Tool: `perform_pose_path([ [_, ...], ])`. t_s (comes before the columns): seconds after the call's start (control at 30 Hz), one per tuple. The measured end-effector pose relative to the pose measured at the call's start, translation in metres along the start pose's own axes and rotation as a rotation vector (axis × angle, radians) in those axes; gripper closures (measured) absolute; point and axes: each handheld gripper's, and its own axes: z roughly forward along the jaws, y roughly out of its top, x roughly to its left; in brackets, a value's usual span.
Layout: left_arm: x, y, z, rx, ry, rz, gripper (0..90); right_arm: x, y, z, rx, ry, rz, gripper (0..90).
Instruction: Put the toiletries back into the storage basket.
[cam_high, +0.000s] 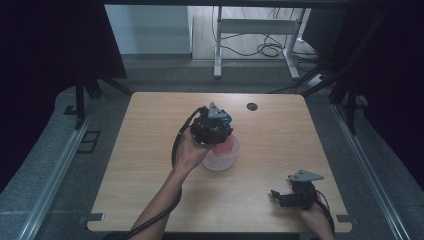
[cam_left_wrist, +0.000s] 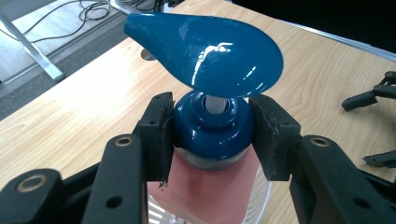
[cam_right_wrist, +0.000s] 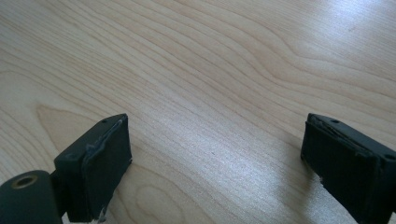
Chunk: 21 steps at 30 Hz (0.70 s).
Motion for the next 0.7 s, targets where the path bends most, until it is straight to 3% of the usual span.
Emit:
perform_pose_path([
  [0.7, -0.002, -0.022, 0.015, -0.004, 0.010, -0.020, 52.9, 0.000, 0.000, 0.000, 0.000, 0.001, -0.003, 8.2],
])
